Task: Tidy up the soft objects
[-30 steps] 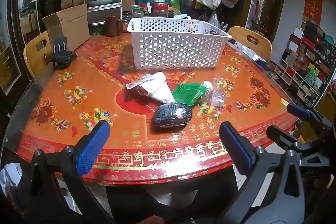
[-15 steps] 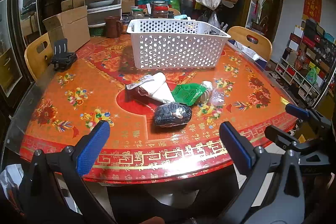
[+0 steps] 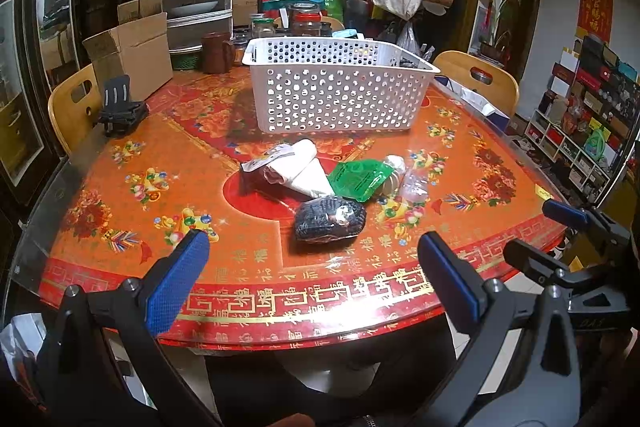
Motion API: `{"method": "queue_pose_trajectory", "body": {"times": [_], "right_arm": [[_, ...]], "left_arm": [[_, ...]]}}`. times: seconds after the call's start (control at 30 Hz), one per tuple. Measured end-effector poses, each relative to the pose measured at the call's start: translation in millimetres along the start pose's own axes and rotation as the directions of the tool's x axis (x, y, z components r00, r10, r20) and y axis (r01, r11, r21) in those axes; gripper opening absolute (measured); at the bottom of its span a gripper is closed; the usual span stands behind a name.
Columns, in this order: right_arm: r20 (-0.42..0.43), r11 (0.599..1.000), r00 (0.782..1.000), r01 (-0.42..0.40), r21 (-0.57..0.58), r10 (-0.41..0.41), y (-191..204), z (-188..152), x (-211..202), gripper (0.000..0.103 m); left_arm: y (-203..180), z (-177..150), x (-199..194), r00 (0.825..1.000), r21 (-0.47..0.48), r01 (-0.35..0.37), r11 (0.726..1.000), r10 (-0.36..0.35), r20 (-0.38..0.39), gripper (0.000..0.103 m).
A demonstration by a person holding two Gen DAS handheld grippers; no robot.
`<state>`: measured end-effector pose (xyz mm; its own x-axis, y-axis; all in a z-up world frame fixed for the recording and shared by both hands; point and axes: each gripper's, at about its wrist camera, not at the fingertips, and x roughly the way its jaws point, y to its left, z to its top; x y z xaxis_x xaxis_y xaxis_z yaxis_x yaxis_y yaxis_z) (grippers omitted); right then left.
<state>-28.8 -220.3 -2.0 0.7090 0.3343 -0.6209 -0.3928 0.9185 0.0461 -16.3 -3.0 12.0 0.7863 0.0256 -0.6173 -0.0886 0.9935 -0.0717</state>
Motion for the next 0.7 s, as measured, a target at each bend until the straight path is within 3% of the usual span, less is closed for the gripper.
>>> {"method": "queue_pose_trajectory", "body": {"times": [0.7], "right_arm": [[-0.004, 1.000, 1.000, -0.002, 0.000, 0.002, 2.0, -1.7, -0.2, 0.103]], "left_arm": [[0.3, 0.7, -0.5, 1.000, 0.001, 0.000, 1.000, 0.000, -0.001, 0.103]]}}
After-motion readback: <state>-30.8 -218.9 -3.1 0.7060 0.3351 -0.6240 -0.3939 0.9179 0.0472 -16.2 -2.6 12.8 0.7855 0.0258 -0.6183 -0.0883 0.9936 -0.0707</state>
